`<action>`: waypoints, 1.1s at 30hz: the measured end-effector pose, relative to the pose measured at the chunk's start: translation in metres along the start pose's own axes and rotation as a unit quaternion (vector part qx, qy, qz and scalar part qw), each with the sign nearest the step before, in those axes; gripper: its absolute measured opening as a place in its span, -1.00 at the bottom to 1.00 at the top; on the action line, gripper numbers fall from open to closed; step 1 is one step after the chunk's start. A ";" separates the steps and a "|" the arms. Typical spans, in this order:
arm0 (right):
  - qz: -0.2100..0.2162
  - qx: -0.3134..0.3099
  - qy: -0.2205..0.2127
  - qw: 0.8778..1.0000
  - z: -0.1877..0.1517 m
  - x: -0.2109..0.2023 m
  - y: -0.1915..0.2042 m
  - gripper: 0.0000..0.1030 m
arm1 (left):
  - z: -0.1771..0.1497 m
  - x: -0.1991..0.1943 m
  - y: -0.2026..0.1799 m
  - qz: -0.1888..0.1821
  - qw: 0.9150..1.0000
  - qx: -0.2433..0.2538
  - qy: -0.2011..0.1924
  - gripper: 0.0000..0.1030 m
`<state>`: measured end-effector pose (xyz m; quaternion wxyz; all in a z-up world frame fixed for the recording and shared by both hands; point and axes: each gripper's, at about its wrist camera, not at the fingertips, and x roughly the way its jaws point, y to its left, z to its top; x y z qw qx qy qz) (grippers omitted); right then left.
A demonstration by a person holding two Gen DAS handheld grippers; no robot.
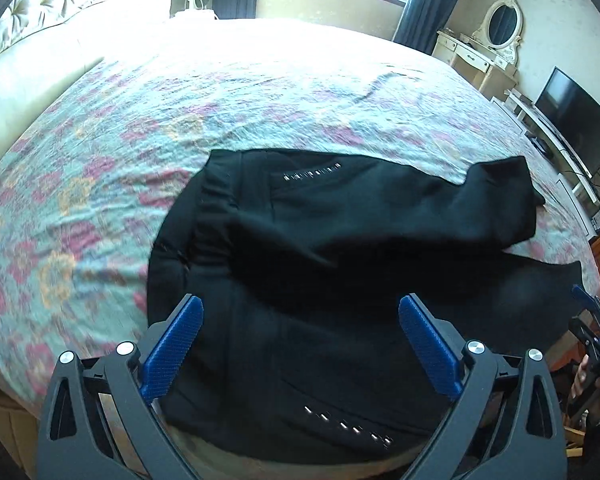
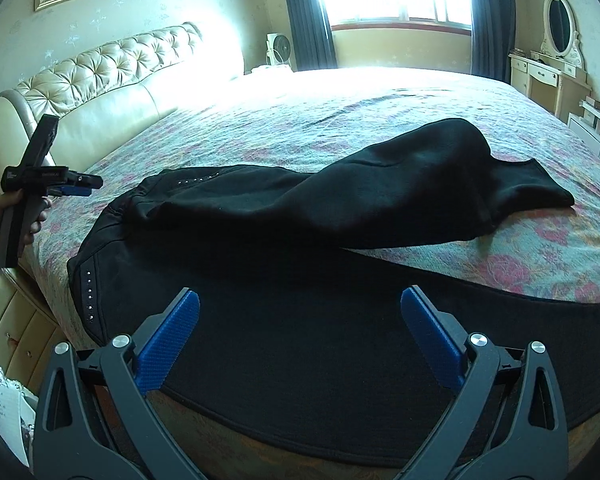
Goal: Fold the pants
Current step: 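Grasp the studded waistband with the left gripper while the right gripper grasps the waistband edge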
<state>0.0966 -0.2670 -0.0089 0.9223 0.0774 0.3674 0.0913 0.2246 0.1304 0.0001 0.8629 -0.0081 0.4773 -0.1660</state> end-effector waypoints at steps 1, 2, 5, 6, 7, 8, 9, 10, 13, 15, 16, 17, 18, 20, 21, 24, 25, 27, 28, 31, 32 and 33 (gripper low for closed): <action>0.003 -0.002 0.002 1.000 0.004 0.005 0.000 0.96 | 0.016 0.009 0.017 -0.019 1.000 -0.010 0.007 0.89; 0.006 -0.004 0.002 1.000 0.007 0.010 0.000 0.96 | 0.030 0.021 0.034 -0.036 0.999 -0.019 0.014 0.89; 0.014 -0.015 0.004 1.000 0.014 0.023 0.001 0.96 | 0.061 0.056 0.081 -0.032 0.998 -0.050 0.031 0.89; 0.015 -0.019 0.005 1.000 0.015 0.027 0.001 0.96 | 0.066 0.067 0.095 -0.051 0.995 -0.069 0.043 0.89; 0.016 -0.022 0.006 1.000 0.015 0.030 0.001 0.96 | 0.071 0.081 0.110 -0.081 0.990 -0.098 0.056 0.89; 0.017 -0.025 0.009 1.000 0.016 0.034 -0.001 0.96 | 0.073 0.095 0.124 -0.110 0.984 -0.127 0.066 0.89; 0.016 -0.027 0.011 0.999 0.016 0.038 -0.001 0.96 | 0.075 0.109 0.133 -0.137 0.976 -0.153 0.078 0.89; 0.015 -0.029 0.015 0.999 0.017 0.042 -0.003 0.96 | 0.077 0.121 0.138 -0.155 0.969 -0.171 0.087 0.89; 0.014 -0.035 0.022 0.999 0.020 0.055 -0.007 0.96 | 0.085 0.142 0.139 -0.190 0.961 -0.179 0.089 0.89; 0.015 -0.038 0.029 0.999 0.023 0.063 -0.011 0.96 | 0.091 0.150 0.134 -0.190 0.964 -0.161 0.096 0.89; 0.020 -0.040 0.034 0.998 0.026 0.067 -0.013 0.96 | 0.094 0.153 0.132 -0.187 0.966 -0.154 0.096 0.89; 0.027 -0.043 0.036 0.998 0.030 0.070 -0.015 0.96 | 0.097 0.153 0.131 -0.188 0.967 -0.149 0.091 0.89; 0.035 -0.048 0.038 0.998 0.035 0.074 -0.016 0.96 | 0.100 0.156 0.133 -0.191 0.966 -0.151 0.089 0.89; 0.060 -0.055 0.046 0.996 0.050 0.083 -0.020 0.96 | 0.104 0.158 0.133 -0.196 0.965 -0.151 0.088 0.74; 0.083 -0.061 0.055 0.993 0.061 0.089 -0.022 0.96 | 0.104 0.158 0.128 -0.202 0.966 -0.134 0.093 -0.11; 0.120 -0.094 0.075 0.985 0.106 0.117 -0.024 0.96 | 0.100 0.167 0.114 -0.163 0.976 -0.092 0.112 -0.68; 0.127 -0.111 0.083 0.982 0.123 0.130 -0.022 0.96 | 0.099 0.167 0.112 -0.160 0.977 -0.088 0.110 -0.68; 0.136 -0.148 0.110 0.973 0.155 0.161 -0.017 0.96 | 0.099 0.169 0.115 -0.159 0.977 -0.090 0.110 -0.68; 0.142 -0.165 0.133 0.967 0.167 0.179 -0.014 0.96 | 0.100 0.169 0.116 -0.159 0.977 -0.093 0.110 -0.69; 0.156 -0.205 0.198 0.946 0.186 0.234 -0.003 0.96 | 0.100 0.171 0.119 -0.159 0.976 -0.098 0.115 -0.68; 0.155 -0.219 0.223 0.937 0.185 0.251 0.002 0.96 | 0.100 0.173 0.121 -0.160 0.975 -0.103 0.119 -0.68; 0.151 -0.234 0.248 0.928 0.182 0.267 0.005 0.96 | 0.102 0.175 0.124 -0.161 0.973 -0.112 0.121 -0.64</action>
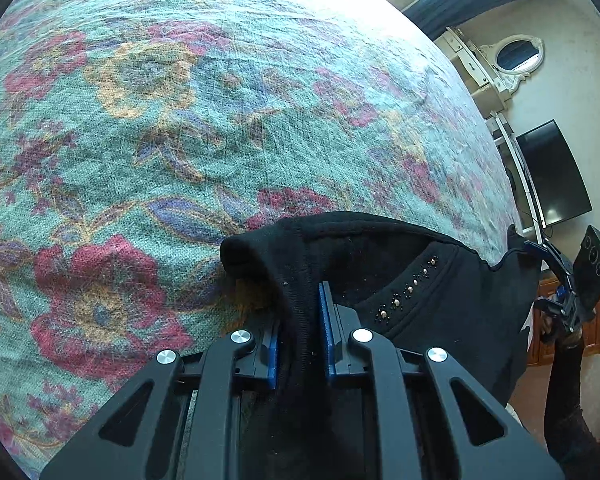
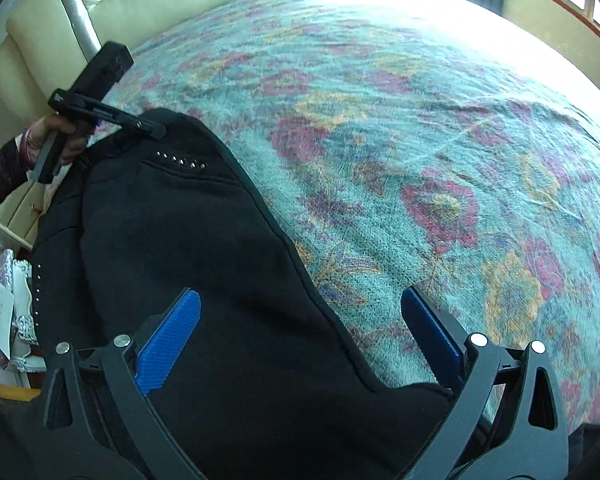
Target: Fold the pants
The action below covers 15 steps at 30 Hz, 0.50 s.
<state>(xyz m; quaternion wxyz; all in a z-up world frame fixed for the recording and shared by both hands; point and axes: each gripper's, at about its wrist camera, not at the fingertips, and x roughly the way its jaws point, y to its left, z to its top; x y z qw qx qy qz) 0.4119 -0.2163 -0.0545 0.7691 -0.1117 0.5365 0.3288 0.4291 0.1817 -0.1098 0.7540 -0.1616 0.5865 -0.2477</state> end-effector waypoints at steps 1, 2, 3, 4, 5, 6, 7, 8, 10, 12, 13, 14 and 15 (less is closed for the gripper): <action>-0.003 -0.006 0.025 1.000 0.002 0.013 -0.002 0.96 | 0.002 0.001 0.003 -0.007 1.000 -0.011 0.000 -0.62; 0.005 -0.007 0.048 0.999 0.002 0.024 -0.005 0.84 | 0.005 0.002 0.004 -0.011 1.000 -0.018 0.000 -0.59; 0.019 -0.007 0.066 0.998 0.000 0.033 -0.006 0.12 | 0.006 0.002 0.005 -0.013 1.000 -0.021 -0.002 -0.56; 0.022 -0.007 0.073 0.997 -0.004 0.037 -0.006 0.04 | 0.007 0.002 0.006 -0.016 1.000 -0.024 -0.006 -0.49; 0.024 -0.001 0.070 0.997 -0.006 0.037 -0.007 -0.08 | 0.008 0.002 0.006 -0.021 0.999 -0.028 -0.010 -0.45; 0.035 0.005 0.069 0.997 -0.009 0.034 -0.007 -0.44 | 0.008 0.003 0.008 -0.028 0.999 -0.035 -0.012 -0.40; 0.052 0.011 0.067 0.996 -0.011 0.032 -0.007 -0.65 | 0.008 0.003 0.009 -0.032 0.999 -0.041 -0.014 -0.40; 0.062 0.017 0.062 0.996 -0.013 0.028 -0.007 -0.78 | 0.008 0.003 0.009 -0.031 0.999 -0.039 -0.014 -0.40; 0.045 0.018 0.040 0.998 -0.018 0.016 -0.003 -0.82 | 0.006 0.001 0.001 -0.003 1.000 -0.007 -0.020 -0.61; 0.013 0.014 0.007 1.000 -0.018 0.000 0.003 -0.83 | 0.003 -0.005 -0.009 0.006 0.999 0.016 -0.036 -0.72; -0.001 0.014 -0.013 1.000 -0.019 -0.011 0.008 -0.83 | 0.001 -0.010 -0.013 0.001 0.998 0.022 -0.053 -0.74; -0.019 0.010 -0.033 0.999 -0.021 -0.024 0.015 -0.83 | -0.001 -0.017 -0.016 -0.010 0.997 0.027 -0.074 -0.74; -0.041 0.001 -0.053 0.998 -0.024 -0.035 0.022 -0.83 | -0.003 -0.026 -0.019 -0.025 0.995 0.030 -0.095 -0.74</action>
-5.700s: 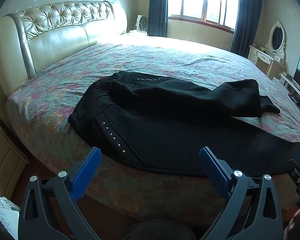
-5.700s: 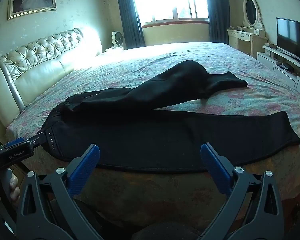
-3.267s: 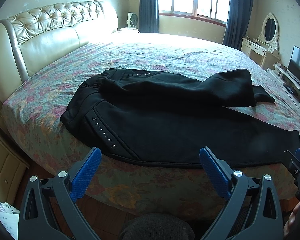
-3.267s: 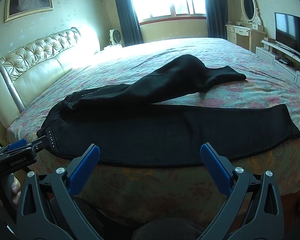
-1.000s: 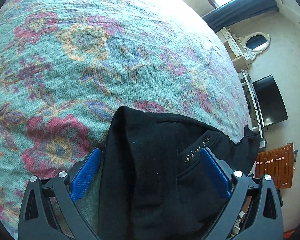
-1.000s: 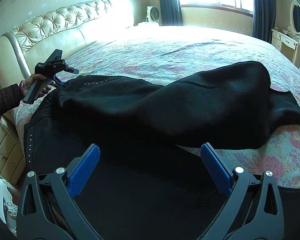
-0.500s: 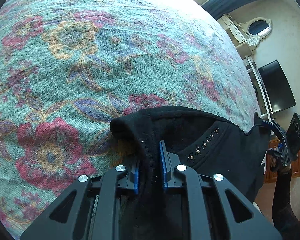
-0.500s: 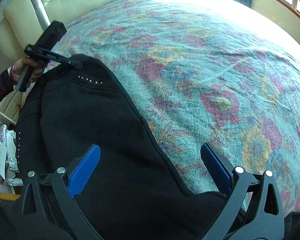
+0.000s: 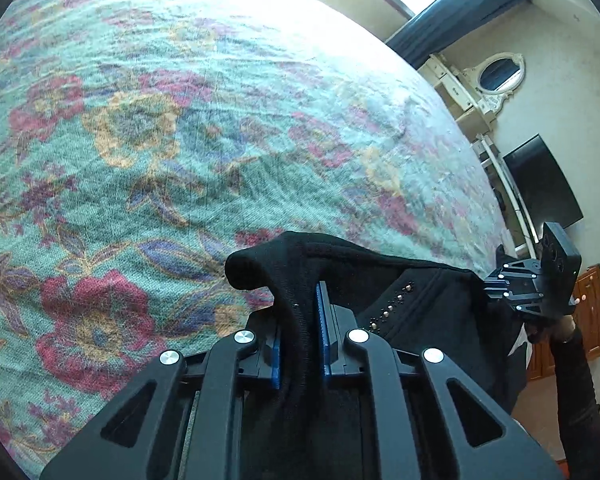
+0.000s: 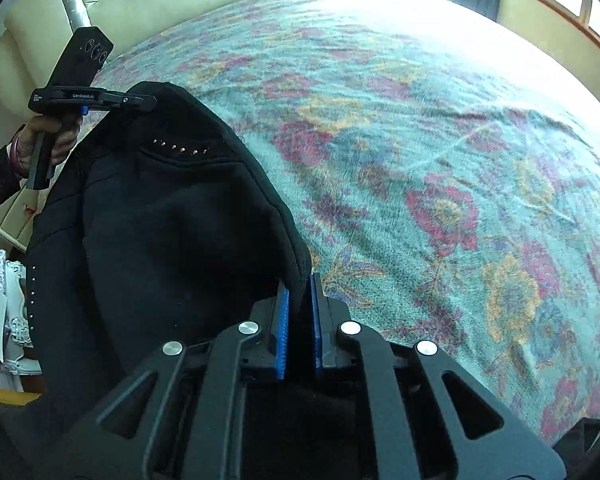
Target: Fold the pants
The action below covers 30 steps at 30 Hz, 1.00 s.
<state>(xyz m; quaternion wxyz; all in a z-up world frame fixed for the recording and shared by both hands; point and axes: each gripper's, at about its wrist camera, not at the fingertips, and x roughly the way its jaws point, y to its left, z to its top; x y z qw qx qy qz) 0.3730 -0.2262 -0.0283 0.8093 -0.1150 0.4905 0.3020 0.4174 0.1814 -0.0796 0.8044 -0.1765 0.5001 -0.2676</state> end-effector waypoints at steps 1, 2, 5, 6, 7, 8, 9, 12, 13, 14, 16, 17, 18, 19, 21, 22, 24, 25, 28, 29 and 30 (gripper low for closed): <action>-0.022 -0.014 -0.019 0.999 -0.001 -0.013 0.008 -0.83 | -0.001 -0.010 -0.003 -0.012 1.000 0.003 -0.021 -0.74; -0.037 -0.026 -0.040 0.998 -0.002 -0.027 0.020 -0.83 | -0.002 -0.019 -0.005 -0.025 0.999 0.004 -0.038 -0.74; -0.093 -0.066 -0.095 0.989 -0.019 -0.073 0.065 -0.83 | -0.012 -0.053 -0.010 -0.068 0.994 0.003 -0.089 -0.74; -0.112 -0.087 -0.109 0.984 -0.030 -0.087 0.084 -0.83 | -0.017 -0.065 -0.012 -0.082 0.991 0.005 -0.102 -0.74; -0.130 -0.108 -0.118 0.979 -0.041 -0.096 0.105 -0.83 | -0.024 -0.077 -0.014 -0.096 0.989 0.008 -0.114 -0.74; -0.146 -0.127 -0.124 0.973 -0.053 -0.100 0.127 -0.83 | -0.033 -0.087 -0.016 -0.110 0.986 0.010 -0.125 -0.74; -0.159 -0.144 -0.127 0.968 -0.068 -0.103 0.147 -0.82 | -0.041 -0.094 -0.021 -0.119 0.984 0.013 -0.132 -0.73; -0.199 -0.197 -0.110 0.954 -0.122 -0.091 0.200 -0.82 | -0.078 -0.115 -0.022 -0.137 0.979 0.018 -0.150 -0.73; -0.196 -0.206 -0.098 0.954 -0.139 -0.082 0.215 -0.82 | -0.093 -0.119 -0.019 -0.144 0.978 0.011 -0.153 -0.69; -0.189 -0.217 -0.081 0.954 -0.156 -0.070 0.228 -0.82 | -0.107 -0.120 -0.015 -0.150 0.977 0.002 -0.150 -0.65; -0.175 -0.233 -0.053 0.955 -0.186 -0.047 0.250 -0.79 | -0.138 -0.126 -0.002 -0.157 0.975 -0.022 -0.154 -0.40; -0.172 -0.237 -0.041 0.955 -0.195 -0.039 0.257 -0.70 | -0.153 -0.130 0.006 -0.157 0.974 -0.041 -0.159 -0.35; -0.178 -0.234 -0.043 0.955 -0.203 -0.035 0.262 -0.61 | -0.168 -0.132 0.013 -0.158 0.972 -0.062 -0.160 -0.28; -0.187 -0.224 -0.053 0.955 -0.207 -0.037 0.265 -0.59 | -0.182 -0.134 0.019 -0.158 0.971 -0.081 -0.158 -0.23; -0.158 -0.163 -0.064 0.972 -0.208 -0.052 0.256 -0.17 | -0.207 -0.137 0.026 -0.144 0.971 -0.110 -0.155 -0.06; -0.131 -0.121 -0.075 0.981 -0.208 -0.064 0.249 0.02 | -0.218 -0.140 0.028 -0.130 0.971 -0.125 -0.156 0.04; -0.085 -0.022 -0.107 0.990 -0.209 -0.086 0.229 0.34 | -0.240 -0.148 0.034 -0.120 0.964 -0.166 -0.172 0.22; -0.058 0.030 -0.120 0.991 -0.211 -0.095 0.216 0.34 | -0.250 -0.150 0.038 -0.133 0.955 -0.191 -0.184 0.24; 0.019 0.191 -0.149 0.970 -0.222 -0.109 0.171 0.34 | -0.269 -0.153 0.035 -0.159 0.938 -0.227 -0.207 0.40; 0.036 0.239 -0.155 0.958 -0.225 -0.111 0.155 0.34 | -0.271 -0.152 0.030 -0.156 0.938 -0.228 -0.208 0.45; 0.054 0.287 -0.160 0.943 -0.229 -0.111 0.140 0.34 | -0.272 -0.149 0.024 -0.156 0.938 -0.229 -0.207 0.46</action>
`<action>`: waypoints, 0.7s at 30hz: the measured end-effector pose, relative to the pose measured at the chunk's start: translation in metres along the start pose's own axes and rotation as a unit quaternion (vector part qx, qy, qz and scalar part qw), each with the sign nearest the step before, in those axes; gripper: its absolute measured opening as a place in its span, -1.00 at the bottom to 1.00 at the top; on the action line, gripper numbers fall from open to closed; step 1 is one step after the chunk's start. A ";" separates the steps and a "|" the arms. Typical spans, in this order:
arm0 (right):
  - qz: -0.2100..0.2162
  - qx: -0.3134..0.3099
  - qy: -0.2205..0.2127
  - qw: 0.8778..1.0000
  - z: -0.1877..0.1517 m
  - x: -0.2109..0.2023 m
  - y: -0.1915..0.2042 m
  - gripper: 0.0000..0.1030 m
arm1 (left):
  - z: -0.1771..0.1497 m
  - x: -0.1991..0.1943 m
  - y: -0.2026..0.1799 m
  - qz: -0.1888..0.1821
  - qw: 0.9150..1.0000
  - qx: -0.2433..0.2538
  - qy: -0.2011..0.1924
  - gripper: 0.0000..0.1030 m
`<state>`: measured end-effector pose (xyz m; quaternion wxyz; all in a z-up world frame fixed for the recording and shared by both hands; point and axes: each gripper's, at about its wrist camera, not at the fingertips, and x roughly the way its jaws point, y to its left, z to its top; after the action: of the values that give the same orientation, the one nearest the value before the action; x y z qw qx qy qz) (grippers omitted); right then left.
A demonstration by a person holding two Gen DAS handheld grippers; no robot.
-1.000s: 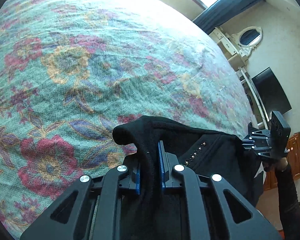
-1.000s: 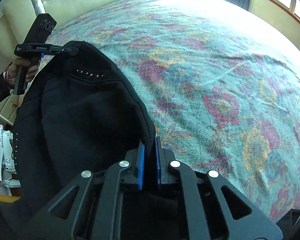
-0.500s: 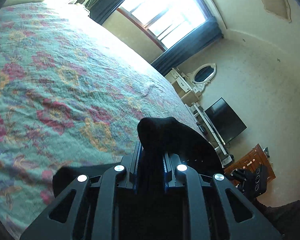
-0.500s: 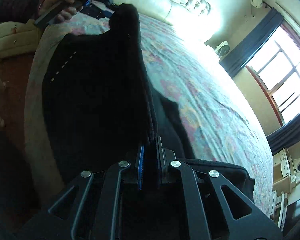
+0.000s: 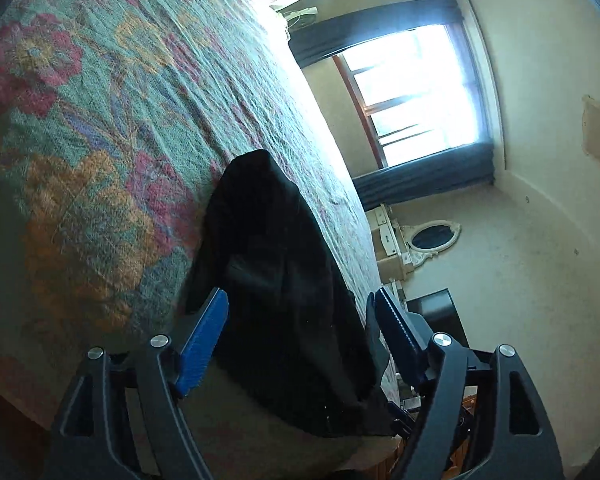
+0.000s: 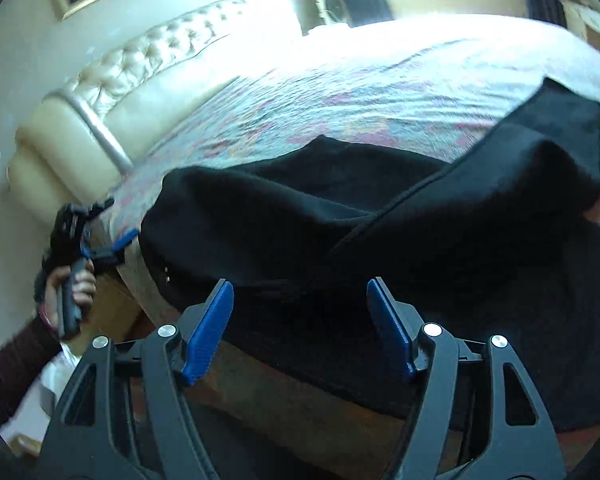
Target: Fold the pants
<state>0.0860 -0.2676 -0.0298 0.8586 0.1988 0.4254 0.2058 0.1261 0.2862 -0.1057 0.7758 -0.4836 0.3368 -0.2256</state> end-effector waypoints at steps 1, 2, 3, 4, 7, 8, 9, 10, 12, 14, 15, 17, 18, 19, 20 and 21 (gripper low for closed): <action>0.015 0.049 -0.004 0.999 0.005 0.000 -0.013 0.34 | -0.003 0.005 -0.005 -0.003 1.000 0.000 0.001 0.46; 0.032 0.095 -0.006 0.995 0.006 -0.001 -0.025 0.34 | -0.006 0.011 -0.011 0.002 1.000 0.002 0.002 0.46; 0.044 0.135 -0.007 0.990 0.007 0.000 -0.033 0.34 | -0.009 0.017 -0.016 0.016 1.000 0.006 0.005 0.47; 0.052 0.164 -0.008 0.985 0.006 0.000 -0.039 0.34 | -0.011 0.024 -0.021 0.038 0.999 0.011 0.007 0.47; 0.027 0.181 -0.004 0.983 0.010 0.005 -0.042 0.32 | -0.016 0.044 -0.027 0.093 0.996 0.007 0.009 0.47; 0.013 0.181 0.000 0.983 0.012 0.007 -0.041 0.32 | -0.019 0.047 -0.028 0.100 0.995 -0.001 0.007 0.47; 0.002 0.184 0.003 0.983 0.013 0.010 -0.040 0.32 | -0.022 0.050 -0.029 0.108 0.994 -0.007 0.002 0.49; -0.008 0.188 0.006 0.982 0.013 0.014 -0.040 0.32 | -0.024 0.053 -0.030 0.116 0.993 -0.010 0.001 0.52; -0.024 0.196 0.009 0.980 0.011 0.027 -0.032 0.31 | -0.027 0.058 -0.034 0.139 0.990 -0.001 -0.003 0.52; -0.043 0.194 0.016 0.980 0.011 0.042 -0.033 0.01 | -0.029 0.066 -0.039 0.162 0.987 0.010 -0.002 0.52; -0.046 0.196 0.019 0.979 0.010 0.048 -0.035 -0.25 | -0.027 0.068 -0.042 0.170 0.985 0.012 -0.002 0.53; -0.036 0.207 0.018 0.977 0.004 0.054 -0.044 -0.62 | -0.029 0.073 -0.048 0.177 0.984 0.011 0.002 0.63; -0.029 0.211 0.016 0.977 0.001 0.053 -0.046 -0.65 | -0.029 0.075 -0.051 0.178 0.984 0.007 0.003 0.65; -0.022 0.217 0.008 0.976 -0.002 0.052 -0.047 -0.67 | -0.029 0.075 -0.052 0.176 0.984 -0.001 0.003 0.65; -0.014 0.221 -0.003 0.975 -0.005 0.046 -0.048 -0.67 | -0.029 0.074 -0.052 0.173 0.985 -0.010 0.002 0.65; -0.008 0.222 -0.013 0.975 -0.008 0.042 -0.047 -0.67 | -0.028 0.072 -0.048 0.169 0.985 -0.023 0.006 0.65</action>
<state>0.1112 -0.2838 -0.0855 0.7998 0.3838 0.4513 0.0965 0.1526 0.2003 -0.0928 0.7896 -0.4360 0.4231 -0.0860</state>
